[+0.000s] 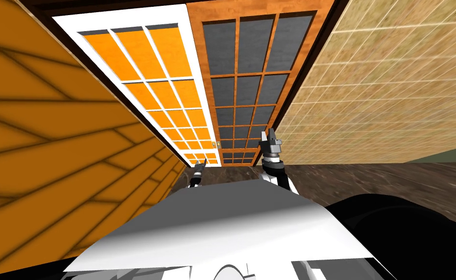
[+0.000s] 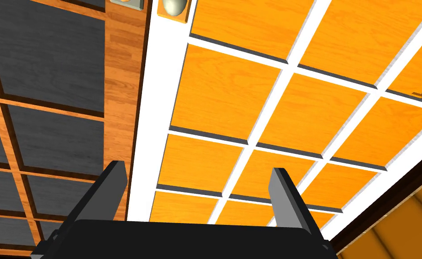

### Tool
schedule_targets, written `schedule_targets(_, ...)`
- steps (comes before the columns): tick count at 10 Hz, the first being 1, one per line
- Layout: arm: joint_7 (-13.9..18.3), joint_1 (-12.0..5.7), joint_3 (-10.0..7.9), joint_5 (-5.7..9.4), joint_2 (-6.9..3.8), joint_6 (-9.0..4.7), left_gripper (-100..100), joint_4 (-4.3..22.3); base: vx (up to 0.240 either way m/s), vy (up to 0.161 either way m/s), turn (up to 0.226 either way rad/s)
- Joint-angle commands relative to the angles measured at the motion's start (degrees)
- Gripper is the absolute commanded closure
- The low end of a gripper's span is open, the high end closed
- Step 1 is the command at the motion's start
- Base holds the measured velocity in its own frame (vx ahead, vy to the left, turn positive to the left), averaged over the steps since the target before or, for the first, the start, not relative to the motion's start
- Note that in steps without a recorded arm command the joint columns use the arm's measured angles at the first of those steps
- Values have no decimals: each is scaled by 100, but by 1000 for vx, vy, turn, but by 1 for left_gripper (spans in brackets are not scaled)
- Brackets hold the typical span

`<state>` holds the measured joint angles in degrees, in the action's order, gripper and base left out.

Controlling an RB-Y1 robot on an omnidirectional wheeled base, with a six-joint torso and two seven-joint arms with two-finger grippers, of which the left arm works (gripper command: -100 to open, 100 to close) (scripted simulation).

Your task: Pull the door open

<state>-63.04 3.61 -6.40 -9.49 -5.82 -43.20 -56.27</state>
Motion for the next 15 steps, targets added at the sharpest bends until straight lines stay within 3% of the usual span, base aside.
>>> schedule_targets(1,-183,-63,-13,-24,-4,-37,-100,172,129,-23,-52)
schedule_targets(13,-1407,-657,-133,-177,52,-420,-100,1582,125,-9,-50)
schedule_targets(15,-1374,-511,-207,-184,24,-396,-100,1581,7,-2,18)
